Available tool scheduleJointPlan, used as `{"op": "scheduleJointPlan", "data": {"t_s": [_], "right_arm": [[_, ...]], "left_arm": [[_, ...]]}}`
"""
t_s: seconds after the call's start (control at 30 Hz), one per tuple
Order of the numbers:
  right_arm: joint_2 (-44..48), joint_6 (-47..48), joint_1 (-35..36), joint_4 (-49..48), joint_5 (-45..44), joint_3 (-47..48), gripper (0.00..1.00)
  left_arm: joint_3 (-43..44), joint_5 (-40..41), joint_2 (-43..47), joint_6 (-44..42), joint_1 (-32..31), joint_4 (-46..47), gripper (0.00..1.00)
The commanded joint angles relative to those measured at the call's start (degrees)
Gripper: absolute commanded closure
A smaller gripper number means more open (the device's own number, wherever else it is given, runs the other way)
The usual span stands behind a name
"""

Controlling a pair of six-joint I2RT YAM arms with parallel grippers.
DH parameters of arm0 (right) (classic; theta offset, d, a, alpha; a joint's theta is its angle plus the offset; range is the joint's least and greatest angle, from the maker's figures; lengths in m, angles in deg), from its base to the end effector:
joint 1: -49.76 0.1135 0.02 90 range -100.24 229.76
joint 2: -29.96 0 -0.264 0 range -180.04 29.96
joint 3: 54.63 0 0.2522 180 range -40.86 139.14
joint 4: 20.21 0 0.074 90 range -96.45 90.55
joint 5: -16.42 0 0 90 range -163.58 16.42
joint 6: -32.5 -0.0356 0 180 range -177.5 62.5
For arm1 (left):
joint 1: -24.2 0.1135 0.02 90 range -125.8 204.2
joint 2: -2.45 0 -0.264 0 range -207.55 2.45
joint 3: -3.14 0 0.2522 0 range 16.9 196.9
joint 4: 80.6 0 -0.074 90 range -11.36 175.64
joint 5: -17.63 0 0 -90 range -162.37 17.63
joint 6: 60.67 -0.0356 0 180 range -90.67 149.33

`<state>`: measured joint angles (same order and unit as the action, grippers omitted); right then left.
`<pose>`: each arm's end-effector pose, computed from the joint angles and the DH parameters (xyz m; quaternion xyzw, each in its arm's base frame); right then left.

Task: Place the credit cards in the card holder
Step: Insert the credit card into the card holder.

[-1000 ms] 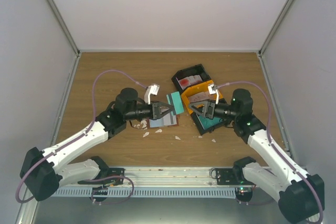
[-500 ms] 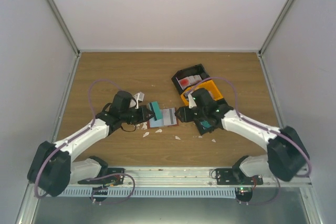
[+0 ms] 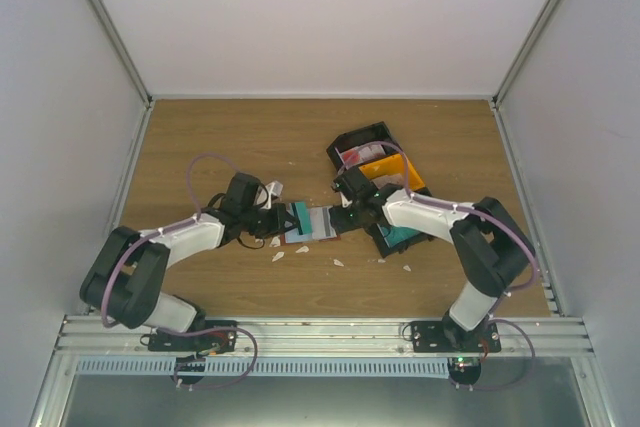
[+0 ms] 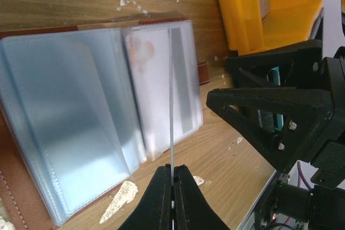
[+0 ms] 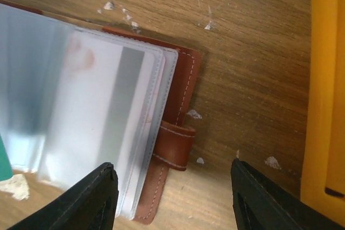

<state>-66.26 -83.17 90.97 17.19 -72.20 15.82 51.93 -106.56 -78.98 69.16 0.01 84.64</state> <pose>0.2441 0.2149 0.1685 -0.1343 0.9633 0.1376 0.1871 0.2318 -0.1260 0.1624 -0.0154 0.8968 -0.4163 0.1492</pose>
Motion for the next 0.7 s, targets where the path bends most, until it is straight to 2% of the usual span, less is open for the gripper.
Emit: {"op": "scheduleJointPlan", "data": {"t_s": [0.0,0.13,0.4,0.67], "right_arm": [[-3.8,3.0,0.8,3.0,-1.6,3.1,0.42],[-6.5,3.8,1.1,4.6,-2.2,4.6,0.43],[-9.7,3.4,1.1,7.5,-2.4,5.8,0.54],[-11.0,2.6,1.1,8.2,-1.6,5.7,0.59]], "left_arm": [[0.7,-2.2,-2.2,-1.5,0.8,5.2,1.00],[0.3,-3.7,-4.5,-1.2,1.4,6.9,1.00],[-0.7,-7.2,-9.9,0.7,3.2,12.3,1.00],[-1.2,-8.5,-11.1,-0.2,3.5,12.8,1.00]]}}
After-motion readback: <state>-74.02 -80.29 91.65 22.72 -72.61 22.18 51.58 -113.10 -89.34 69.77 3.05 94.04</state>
